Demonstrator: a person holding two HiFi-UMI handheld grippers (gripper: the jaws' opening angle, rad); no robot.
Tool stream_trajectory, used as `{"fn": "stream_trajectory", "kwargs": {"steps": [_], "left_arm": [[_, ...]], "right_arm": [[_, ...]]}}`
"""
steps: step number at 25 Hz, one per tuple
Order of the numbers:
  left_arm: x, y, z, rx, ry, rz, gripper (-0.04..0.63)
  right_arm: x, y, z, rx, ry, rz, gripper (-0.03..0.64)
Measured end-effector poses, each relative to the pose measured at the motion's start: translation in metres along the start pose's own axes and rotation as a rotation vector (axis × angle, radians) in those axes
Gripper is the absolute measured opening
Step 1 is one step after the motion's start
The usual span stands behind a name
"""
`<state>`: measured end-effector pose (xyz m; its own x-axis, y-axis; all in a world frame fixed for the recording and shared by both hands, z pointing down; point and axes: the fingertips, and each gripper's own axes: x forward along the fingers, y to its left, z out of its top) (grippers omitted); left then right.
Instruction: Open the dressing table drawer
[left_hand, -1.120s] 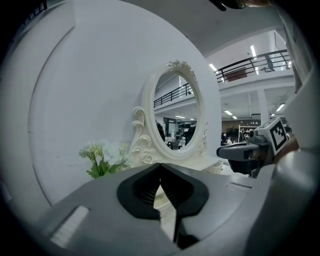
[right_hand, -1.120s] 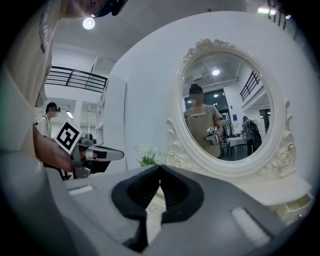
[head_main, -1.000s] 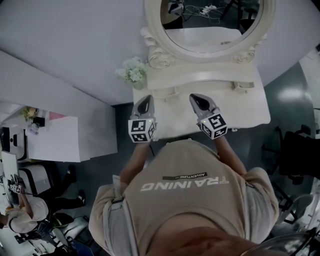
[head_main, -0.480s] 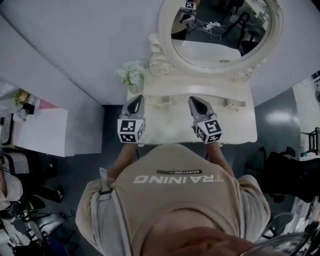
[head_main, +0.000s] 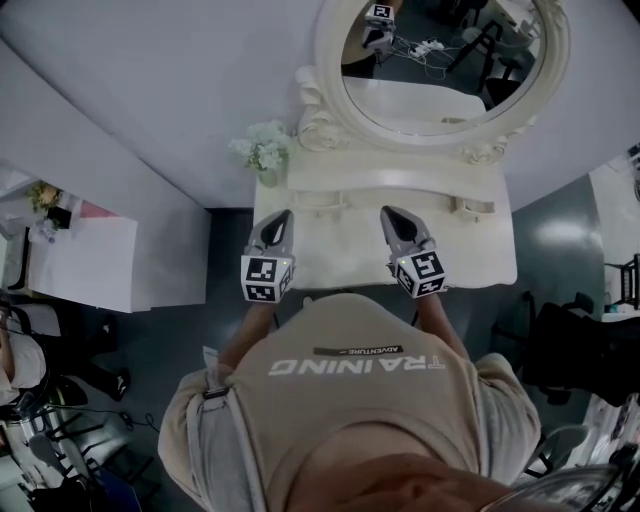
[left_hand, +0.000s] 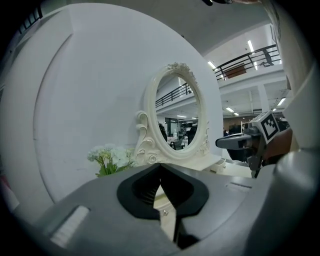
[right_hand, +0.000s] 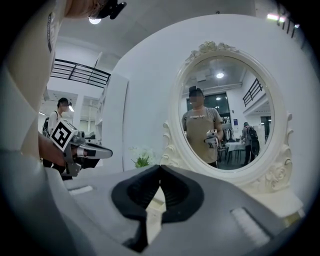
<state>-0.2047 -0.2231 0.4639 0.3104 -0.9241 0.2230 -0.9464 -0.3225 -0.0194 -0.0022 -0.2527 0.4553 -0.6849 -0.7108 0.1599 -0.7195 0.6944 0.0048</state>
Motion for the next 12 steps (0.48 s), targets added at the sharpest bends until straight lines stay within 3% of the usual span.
{"fn": "stream_trajectory", "kwargs": {"steps": [7, 12], "left_arm": [[0.006, -0.010, -0.005, -0.022, 0.003, -0.014, 0.008], [0.018, -0.005, 0.007, 0.015, -0.020, -0.026, 0.008]], "right_arm": [[-0.002, 0.008, -0.013, -0.004, 0.014, -0.003, 0.003], [0.004, 0.004, -0.015, 0.030, 0.005, -0.029, 0.003]]}}
